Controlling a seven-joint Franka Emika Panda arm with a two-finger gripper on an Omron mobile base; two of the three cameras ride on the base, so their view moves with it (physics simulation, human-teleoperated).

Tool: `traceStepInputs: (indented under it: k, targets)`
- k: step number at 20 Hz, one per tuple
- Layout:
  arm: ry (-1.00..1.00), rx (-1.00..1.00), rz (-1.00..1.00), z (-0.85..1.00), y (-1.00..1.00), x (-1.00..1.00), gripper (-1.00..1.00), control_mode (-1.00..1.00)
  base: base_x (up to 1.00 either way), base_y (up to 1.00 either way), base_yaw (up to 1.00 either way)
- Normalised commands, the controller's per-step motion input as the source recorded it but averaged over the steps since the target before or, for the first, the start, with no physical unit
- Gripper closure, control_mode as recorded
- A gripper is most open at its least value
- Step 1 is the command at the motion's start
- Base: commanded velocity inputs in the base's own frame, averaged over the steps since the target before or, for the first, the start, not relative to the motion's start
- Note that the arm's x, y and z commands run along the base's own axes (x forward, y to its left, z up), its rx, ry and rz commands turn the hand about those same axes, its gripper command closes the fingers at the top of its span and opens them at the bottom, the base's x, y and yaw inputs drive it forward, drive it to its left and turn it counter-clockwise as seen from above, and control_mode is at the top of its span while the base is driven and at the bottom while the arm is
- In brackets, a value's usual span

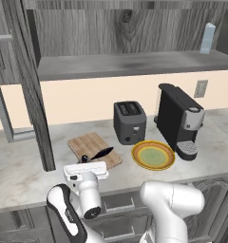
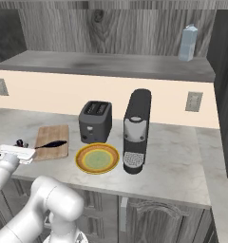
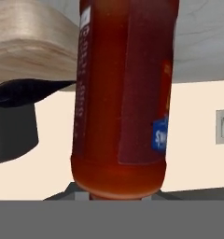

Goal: Pick the fish from the plate and place it on the cutting board. Then pick the condiment bottle from the cabinet and place it next to the cutting board.

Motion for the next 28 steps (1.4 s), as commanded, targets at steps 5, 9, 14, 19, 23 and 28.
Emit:
traceStepInputs:
  k: [5,9,14,19,23,28]
  targets:
    - [0.00,0.08,0.00,-0.17,-0.03,0.00,1.00,-1.00,0.00,0.00,0.00]
    - [0.00,0.08,0.00,-0.19,-0.05,0.00,1.00,-1.00,0.00,0.00,0.00]
    - [0.00,0.07,0.00,-0.21,0.00,0.00,1.00,-1.00,0.00,0.00,0.00]
    - [0.00,0.05,0.00,-0.19,0.00,0.00,-1.00,-1.00,0.00,0.00,0.00]
    - [0.00,0.08,0.00,-0.16,-0.03,0.00,-1.00,-1.00,0.00,0.00,0.00]
    - [0.00,0.08,0.00,-0.12,-0.02,0.00,-1.00,-1.00,0.00,0.00,0.00]
